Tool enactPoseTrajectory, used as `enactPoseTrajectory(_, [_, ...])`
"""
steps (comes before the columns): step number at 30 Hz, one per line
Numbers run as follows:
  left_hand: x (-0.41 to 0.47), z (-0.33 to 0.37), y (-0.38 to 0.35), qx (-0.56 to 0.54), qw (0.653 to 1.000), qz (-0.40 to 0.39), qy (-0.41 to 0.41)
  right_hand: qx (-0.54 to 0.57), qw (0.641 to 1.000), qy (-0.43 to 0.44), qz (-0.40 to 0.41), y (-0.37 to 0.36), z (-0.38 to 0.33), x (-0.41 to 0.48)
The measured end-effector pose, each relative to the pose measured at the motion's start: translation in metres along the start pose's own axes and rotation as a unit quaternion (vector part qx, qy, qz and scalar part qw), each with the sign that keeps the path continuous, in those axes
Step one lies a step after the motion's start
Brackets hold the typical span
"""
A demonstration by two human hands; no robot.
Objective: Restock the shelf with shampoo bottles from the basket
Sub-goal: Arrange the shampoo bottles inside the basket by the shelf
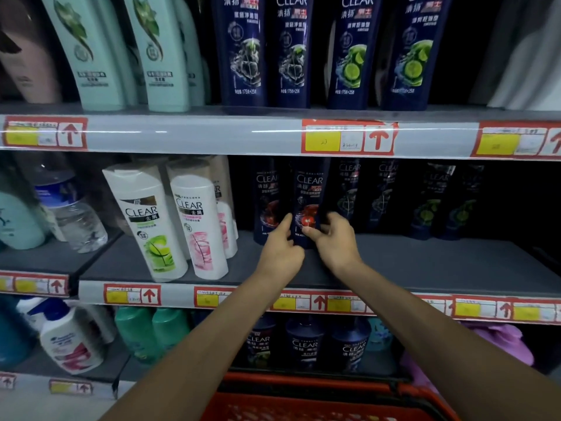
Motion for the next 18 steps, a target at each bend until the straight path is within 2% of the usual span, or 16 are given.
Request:
enactPoseTrajectory(10, [0.007,-0.005,-0.004,-0.004,1.000,-0.001,-0.003,-0.052,0.999,-0.012,-0.008,-0.011,0.004,0.008])
enactPoseTrajectory(14, [0.001,-0.005,-0.002,0.050,0.999,-0.015,0.007,-0.077,0.995,-0.050,-0.027,-0.008,0.003,-0.001])
enactPoseTrajectory(18, [-0.013,0.001,0.011,0.129,0.991,-0.029,0.000,-0.166,0.983,-0.030,-0.065,0.007,-0.012,-0.026])
Point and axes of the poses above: each hand's wrist, its own x-axis towards the middle knuckle, its own y-axis out of the back of the hand, z = x × y, the point moved 10 cm from there along x, towards the middle knuckle, and after that the axes turned 1 degree about x, right-handed, at the moved point
